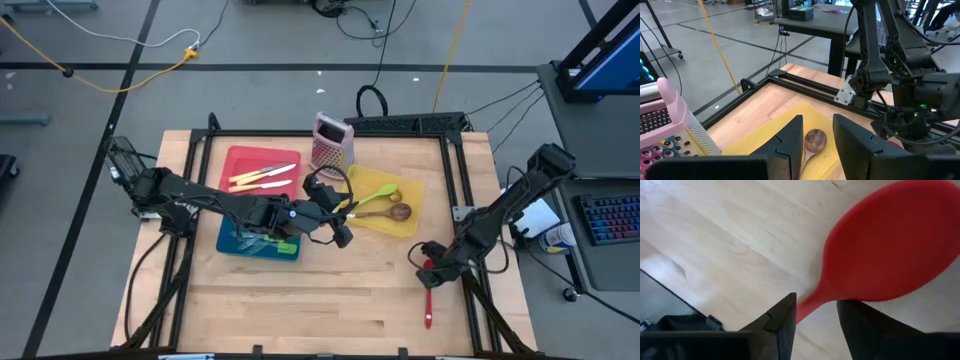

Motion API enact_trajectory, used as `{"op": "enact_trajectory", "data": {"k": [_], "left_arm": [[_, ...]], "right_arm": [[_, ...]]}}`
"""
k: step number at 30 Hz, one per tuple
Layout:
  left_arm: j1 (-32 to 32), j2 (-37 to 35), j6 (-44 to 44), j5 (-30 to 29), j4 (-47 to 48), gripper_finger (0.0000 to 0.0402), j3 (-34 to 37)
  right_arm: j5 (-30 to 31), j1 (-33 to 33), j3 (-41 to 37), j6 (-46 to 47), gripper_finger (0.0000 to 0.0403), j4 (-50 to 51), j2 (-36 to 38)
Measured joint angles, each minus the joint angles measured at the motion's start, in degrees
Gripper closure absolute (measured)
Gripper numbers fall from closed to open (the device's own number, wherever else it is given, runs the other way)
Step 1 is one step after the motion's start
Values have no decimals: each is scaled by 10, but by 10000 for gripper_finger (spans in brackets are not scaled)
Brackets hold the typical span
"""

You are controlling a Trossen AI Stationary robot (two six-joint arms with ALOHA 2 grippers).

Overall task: Pick & Place Kitchen Items
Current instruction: Put the red spoon into the yellow bin

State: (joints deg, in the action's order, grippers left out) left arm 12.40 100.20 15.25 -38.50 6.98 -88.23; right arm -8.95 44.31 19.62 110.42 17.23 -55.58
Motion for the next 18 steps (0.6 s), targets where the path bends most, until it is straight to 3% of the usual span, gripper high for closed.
{"op": "enact_trajectory", "data": {"k": [7, 11, 18], "left_arm": [[0, 0, 0, 0, 0, 291, 0], [0, 0, 0, 0, 0, 291, 0], [0, 0, 0, 0, 0, 291, 0]], "right_arm": [[-11, 0, 3, -18, 269, -10, -50], [31, 0, 2, -68, 273, -5, -52], [105, 0, 1, -134, 345, 1, -53]]}}
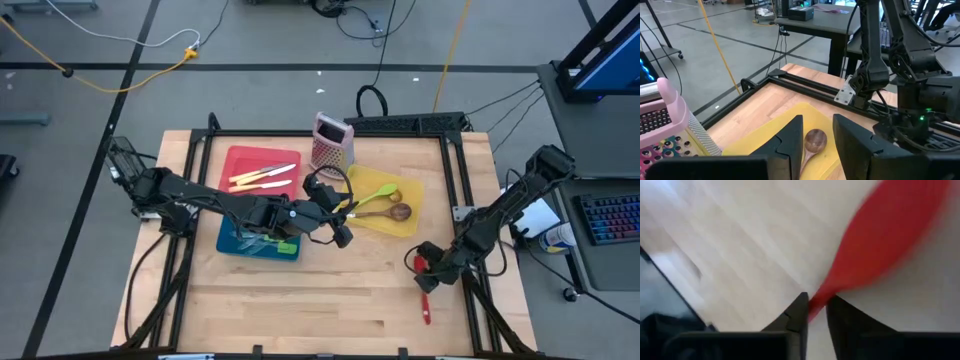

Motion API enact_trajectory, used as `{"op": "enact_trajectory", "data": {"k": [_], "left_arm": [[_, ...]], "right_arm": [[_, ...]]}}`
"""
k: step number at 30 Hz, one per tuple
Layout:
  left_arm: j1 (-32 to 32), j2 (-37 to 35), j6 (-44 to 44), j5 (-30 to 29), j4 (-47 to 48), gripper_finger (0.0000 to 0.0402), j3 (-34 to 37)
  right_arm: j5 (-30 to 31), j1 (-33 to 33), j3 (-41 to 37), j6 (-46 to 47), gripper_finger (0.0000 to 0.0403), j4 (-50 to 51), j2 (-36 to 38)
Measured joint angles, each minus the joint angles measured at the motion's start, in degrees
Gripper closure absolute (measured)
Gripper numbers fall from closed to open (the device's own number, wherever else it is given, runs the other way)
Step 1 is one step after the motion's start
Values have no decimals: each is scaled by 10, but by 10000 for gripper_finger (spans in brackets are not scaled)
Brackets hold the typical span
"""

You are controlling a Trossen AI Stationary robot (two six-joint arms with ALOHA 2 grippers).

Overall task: Pick & Place Kitchen Items
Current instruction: Put the red spoon into the yellow bin

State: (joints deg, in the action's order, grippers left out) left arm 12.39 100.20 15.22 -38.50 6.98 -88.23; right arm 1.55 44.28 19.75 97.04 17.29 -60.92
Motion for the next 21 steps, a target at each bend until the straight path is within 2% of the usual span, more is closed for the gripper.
{"op": "enact_trajectory", "data": {"k": [4, 8, 15, 21], "left_arm": [[0, 0, 0, 0, 0, 291, 0], [0, 0, 0, 0, 0, 291, 0], [0, 0, 0, 0, 0, 291, 0], [0, 0, 0, 0, 0, 291, 0]], "right_arm": [[55, -1, -12, -22, 380, -3, -2], [78, -1, -41, -48, 376, -25, -2], [107, 0, -89, -105, 343, -95, -2], [143, -1, -93, -158, 378, -107, -3]]}}
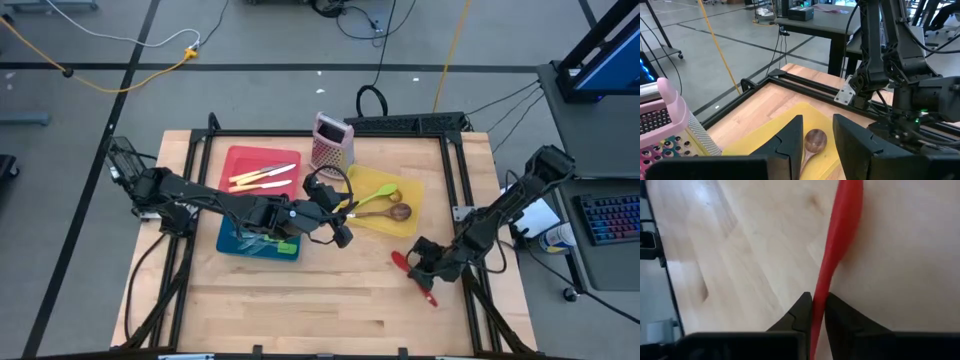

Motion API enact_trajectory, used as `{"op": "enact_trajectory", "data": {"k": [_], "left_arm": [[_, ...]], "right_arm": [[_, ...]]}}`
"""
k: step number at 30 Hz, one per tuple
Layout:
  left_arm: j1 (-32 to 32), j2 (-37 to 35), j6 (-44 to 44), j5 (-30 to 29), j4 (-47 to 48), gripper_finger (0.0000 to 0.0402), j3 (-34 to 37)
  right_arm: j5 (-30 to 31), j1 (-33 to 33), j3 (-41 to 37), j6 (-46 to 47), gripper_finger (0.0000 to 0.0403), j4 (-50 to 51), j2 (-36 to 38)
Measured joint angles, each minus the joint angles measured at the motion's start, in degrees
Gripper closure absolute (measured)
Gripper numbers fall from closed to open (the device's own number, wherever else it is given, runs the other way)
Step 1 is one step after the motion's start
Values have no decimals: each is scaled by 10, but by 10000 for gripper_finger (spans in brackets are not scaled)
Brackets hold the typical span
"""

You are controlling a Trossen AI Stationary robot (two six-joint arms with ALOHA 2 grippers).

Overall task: Pick & Place Kitchen Items
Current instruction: Put the red spoon into the yellow bin

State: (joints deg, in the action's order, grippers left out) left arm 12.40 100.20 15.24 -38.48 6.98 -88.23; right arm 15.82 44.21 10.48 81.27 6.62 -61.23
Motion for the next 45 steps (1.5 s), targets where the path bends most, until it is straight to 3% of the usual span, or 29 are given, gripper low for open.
{"op": "enact_trajectory", "data": {"k": [8, 12, 18, 25, 30, 34, 38, 45], "left_arm": [[-1, 0, -15, -1, 2, 291, 0], [-1, 0, -36, -1, 51, 291, 0], [-1, 0, 1, 0, 135, 291, 0], [-1, 0, 11, -5, 162, 291, 0], [-3, 0, 14, -5, 173, 291, 0], [-4, 0, 9, -6, 168, 291, 0], [-7, 0, 3, -6, 168, 291, 0], [-9, 0, 3, -5, 169, 291, 0]], "right_arm": [[25, -16, -3, -129, 379, -135, 17], [34, -26, -3, -269, 384, -238, 41], [58, -75, -2, -432, 384, -367, 101], [80, -189, 35, -634, 384, -351, 171], [170, -281, 87, -820, 379, -301, 186], [208, -376, 90, -852, 373, -247, 172], [133, -461, 90, -798, 377, -167, 138], [-31, -532, 90, -787, 372, -153, 66]]}}
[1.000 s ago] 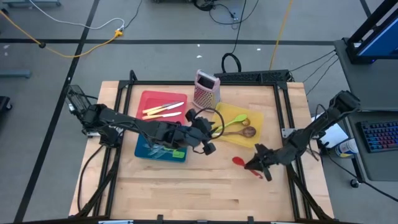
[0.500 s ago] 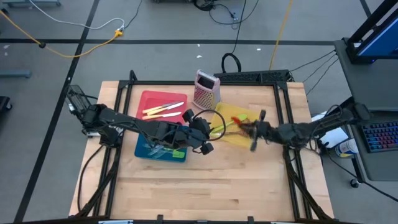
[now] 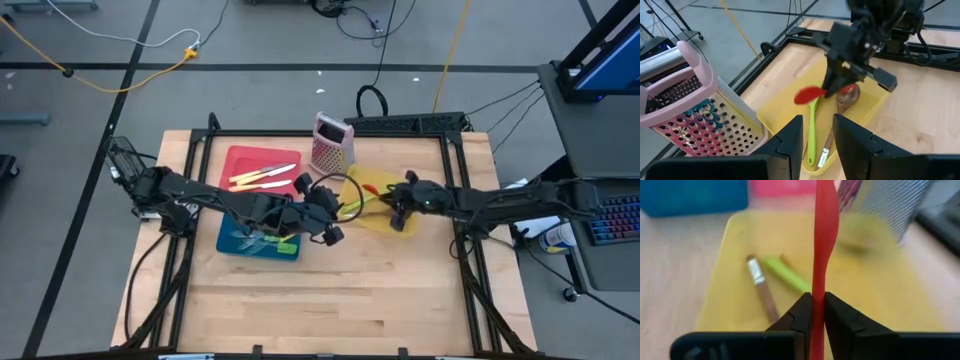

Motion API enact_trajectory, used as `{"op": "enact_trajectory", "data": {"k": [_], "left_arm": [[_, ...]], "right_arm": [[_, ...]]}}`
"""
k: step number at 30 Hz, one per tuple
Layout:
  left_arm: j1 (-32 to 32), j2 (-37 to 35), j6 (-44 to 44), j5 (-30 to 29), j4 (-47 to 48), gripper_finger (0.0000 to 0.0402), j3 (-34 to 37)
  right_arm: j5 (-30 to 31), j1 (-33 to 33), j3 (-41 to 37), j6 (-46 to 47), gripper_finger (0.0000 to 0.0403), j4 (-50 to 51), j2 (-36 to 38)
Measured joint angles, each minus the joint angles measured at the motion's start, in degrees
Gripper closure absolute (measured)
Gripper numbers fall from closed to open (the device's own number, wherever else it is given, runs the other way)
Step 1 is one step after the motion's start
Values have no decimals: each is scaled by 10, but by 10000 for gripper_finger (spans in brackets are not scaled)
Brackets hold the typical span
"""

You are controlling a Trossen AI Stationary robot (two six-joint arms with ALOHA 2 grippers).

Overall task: Pick & Place Kitchen Items
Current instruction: Put the red spoon into the yellow bin, then return to Home Position

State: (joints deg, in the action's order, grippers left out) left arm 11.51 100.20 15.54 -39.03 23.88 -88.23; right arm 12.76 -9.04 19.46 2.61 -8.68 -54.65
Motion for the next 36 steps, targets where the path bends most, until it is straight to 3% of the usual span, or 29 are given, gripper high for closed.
{"op": "enact_trajectory", "data": {"k": [5, 15, 19, 24, 33, 36], "left_arm": [[0, 0, 4, 0, 0, 291, 0], [-1, -3, 48, -9, 56, 291, 0], [-4, -33, 127, -65, 149, 291, -1], [-2, -86, 215, -126, 270, 291, -1], [17, -178, 227, -152, 351, 291, 0], [27, -204, 238, -187, 381, 291, -1]], "right_arm": [[-51, -16, 0, 10, 357, -1, -48], [-54, -15, 0, 11, 295, -11, -50], [-56, -2, 0, 18, 274, -9, -2], [-84, 26, 0, -58, 276, 7, 81], [-82, 62, 1, -85, 289, 40, 228], [-83, 66, 1, -102, 289, 94, 267]]}}
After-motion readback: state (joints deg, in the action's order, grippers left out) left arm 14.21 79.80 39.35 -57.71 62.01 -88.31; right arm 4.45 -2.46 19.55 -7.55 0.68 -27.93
